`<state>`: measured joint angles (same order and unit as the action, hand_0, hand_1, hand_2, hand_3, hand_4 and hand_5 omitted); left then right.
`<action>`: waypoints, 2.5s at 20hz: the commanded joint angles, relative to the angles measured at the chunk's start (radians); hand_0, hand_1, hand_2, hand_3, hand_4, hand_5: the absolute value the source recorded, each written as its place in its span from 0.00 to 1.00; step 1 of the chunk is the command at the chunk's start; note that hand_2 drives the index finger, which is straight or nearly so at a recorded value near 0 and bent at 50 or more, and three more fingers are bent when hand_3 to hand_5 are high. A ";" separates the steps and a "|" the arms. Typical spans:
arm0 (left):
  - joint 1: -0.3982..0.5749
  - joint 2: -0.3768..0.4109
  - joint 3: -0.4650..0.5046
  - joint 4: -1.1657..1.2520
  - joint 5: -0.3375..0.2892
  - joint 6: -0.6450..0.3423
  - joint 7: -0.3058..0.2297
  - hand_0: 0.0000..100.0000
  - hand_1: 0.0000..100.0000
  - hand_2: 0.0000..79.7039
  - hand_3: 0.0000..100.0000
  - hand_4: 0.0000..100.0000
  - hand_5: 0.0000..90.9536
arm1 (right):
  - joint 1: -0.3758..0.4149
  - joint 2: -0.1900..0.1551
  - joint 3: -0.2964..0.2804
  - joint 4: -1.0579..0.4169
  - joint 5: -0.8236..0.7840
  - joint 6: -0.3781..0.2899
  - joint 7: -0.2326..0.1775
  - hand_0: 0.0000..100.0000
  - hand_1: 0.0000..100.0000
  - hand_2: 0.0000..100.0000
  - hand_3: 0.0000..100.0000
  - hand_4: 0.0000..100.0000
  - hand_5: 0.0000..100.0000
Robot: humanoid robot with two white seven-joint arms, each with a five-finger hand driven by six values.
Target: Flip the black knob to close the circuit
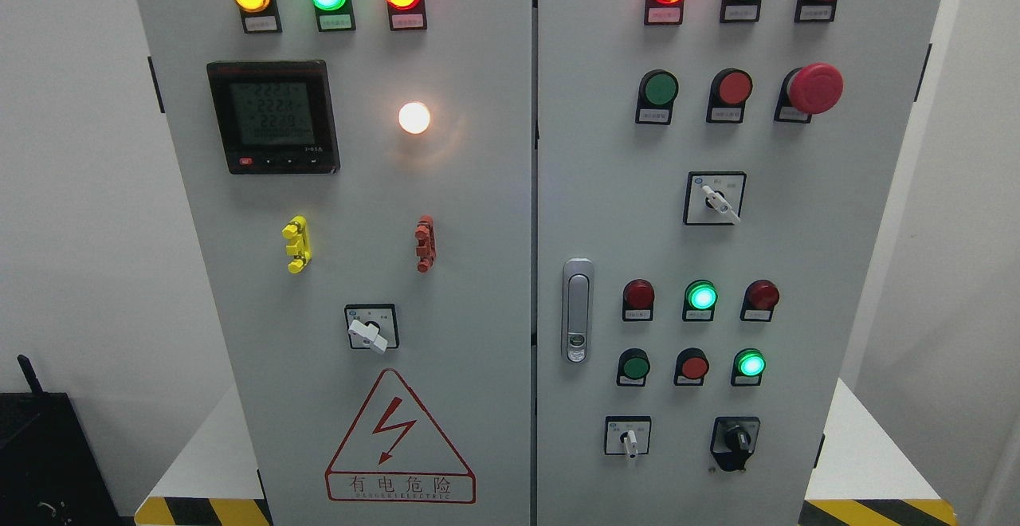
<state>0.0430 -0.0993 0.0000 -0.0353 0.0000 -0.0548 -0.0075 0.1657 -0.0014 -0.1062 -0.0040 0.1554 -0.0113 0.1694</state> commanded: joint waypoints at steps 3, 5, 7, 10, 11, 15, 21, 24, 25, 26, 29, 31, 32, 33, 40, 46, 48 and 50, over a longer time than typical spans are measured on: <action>0.000 0.000 0.011 0.000 0.008 0.000 0.000 0.00 0.00 0.00 0.05 0.03 0.00 | 0.000 -0.023 0.000 -0.013 -0.001 -0.001 0.001 0.00 0.00 0.00 0.00 0.00 0.00; 0.000 0.000 0.011 0.000 0.008 0.000 0.000 0.00 0.00 0.00 0.05 0.03 0.00 | 0.000 -0.023 -0.001 -0.014 -0.002 -0.004 0.001 0.00 0.00 0.00 0.00 0.00 0.00; 0.000 0.000 0.011 0.000 0.008 0.000 0.000 0.00 0.00 0.00 0.05 0.03 0.00 | 0.005 -0.022 -0.003 -0.040 -0.008 -0.015 0.008 0.00 0.00 0.00 0.00 0.00 0.00; 0.000 0.001 0.011 0.000 0.008 0.000 0.000 0.00 0.00 0.00 0.05 0.03 0.00 | 0.053 0.018 0.006 -0.262 -0.033 -0.028 0.068 0.00 0.00 0.00 0.00 0.00 0.00; 0.000 0.000 0.011 0.000 0.008 0.000 0.000 0.00 0.00 0.00 0.05 0.03 0.00 | 0.081 0.043 0.008 -0.368 -0.036 -0.038 0.087 0.00 0.00 0.00 0.00 0.00 0.00; 0.000 0.001 0.011 0.000 0.008 0.000 0.000 0.00 0.00 0.00 0.05 0.03 0.00 | 0.201 0.080 0.048 -0.816 -0.039 -0.082 0.152 0.00 0.00 0.00 0.00 0.00 0.00; 0.000 0.001 0.011 0.000 0.008 0.000 0.000 0.00 0.00 0.00 0.05 0.03 0.00 | 0.290 0.077 0.105 -1.362 -0.148 -0.213 0.179 0.00 0.00 0.00 0.00 0.00 0.00; 0.000 0.001 0.011 0.000 0.008 0.000 0.000 0.00 0.00 0.00 0.05 0.03 0.00 | 0.298 0.080 0.106 -1.633 -0.192 -0.203 0.147 0.00 0.01 0.00 0.00 0.00 0.00; 0.000 0.000 0.011 0.000 0.008 0.000 0.000 0.00 0.00 0.00 0.05 0.03 0.00 | 0.296 0.080 0.105 -1.709 -0.200 -0.197 0.134 0.00 0.02 0.00 0.03 0.03 0.00; 0.000 0.000 0.011 0.000 0.008 0.000 0.000 0.00 0.00 0.00 0.05 0.03 0.00 | 0.290 0.083 0.103 -1.782 -0.201 -0.188 0.130 0.00 0.02 0.00 0.04 0.05 0.00; 0.000 0.000 0.011 0.000 0.008 0.000 0.000 0.00 0.00 0.00 0.05 0.03 0.00 | 0.275 0.098 0.097 -1.970 -0.201 -0.124 0.130 0.00 0.05 0.00 0.10 0.17 0.00; 0.000 0.001 0.011 0.000 0.008 0.000 0.000 0.00 0.00 0.00 0.05 0.03 0.00 | 0.265 0.101 0.097 -2.056 -0.201 -0.105 0.130 0.00 0.05 0.02 0.16 0.24 0.07; 0.000 0.001 0.011 0.000 0.008 0.000 0.000 0.00 0.00 0.00 0.05 0.03 0.00 | 0.256 0.103 0.094 -2.084 -0.195 -0.108 0.121 0.00 0.06 0.04 0.19 0.27 0.11; 0.000 0.001 0.011 0.000 0.008 0.000 0.000 0.00 0.00 0.00 0.05 0.03 0.00 | 0.238 0.103 0.089 -2.087 -0.185 -0.122 0.101 0.00 0.07 0.09 0.29 0.36 0.20; 0.000 0.001 0.011 0.000 0.008 0.000 0.000 0.00 0.00 0.00 0.05 0.03 0.00 | 0.130 0.086 -0.122 -2.087 0.421 -0.245 0.039 0.00 0.25 0.56 0.81 0.73 0.69; 0.000 0.001 0.011 0.000 0.008 0.000 0.000 0.00 0.00 0.00 0.05 0.03 0.00 | 0.034 0.046 -0.170 -2.088 0.870 -0.251 0.013 0.00 0.24 0.76 0.95 0.77 0.80; 0.000 0.000 0.011 0.000 0.008 0.000 0.000 0.00 0.00 0.00 0.05 0.03 0.00 | -0.003 0.047 -0.156 -2.088 0.975 -0.211 0.022 0.00 0.23 0.80 1.00 0.81 0.82; 0.000 0.000 0.011 0.000 0.008 0.000 0.000 0.00 0.00 0.00 0.05 0.03 0.00 | -0.029 0.041 -0.120 -2.087 1.050 -0.129 0.045 0.00 0.22 0.83 1.00 0.82 0.83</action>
<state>0.0429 -0.0987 0.0000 -0.0352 0.0000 -0.0548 -0.0075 0.2188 0.0662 -0.1855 -1.9471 0.8978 -0.2142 0.1841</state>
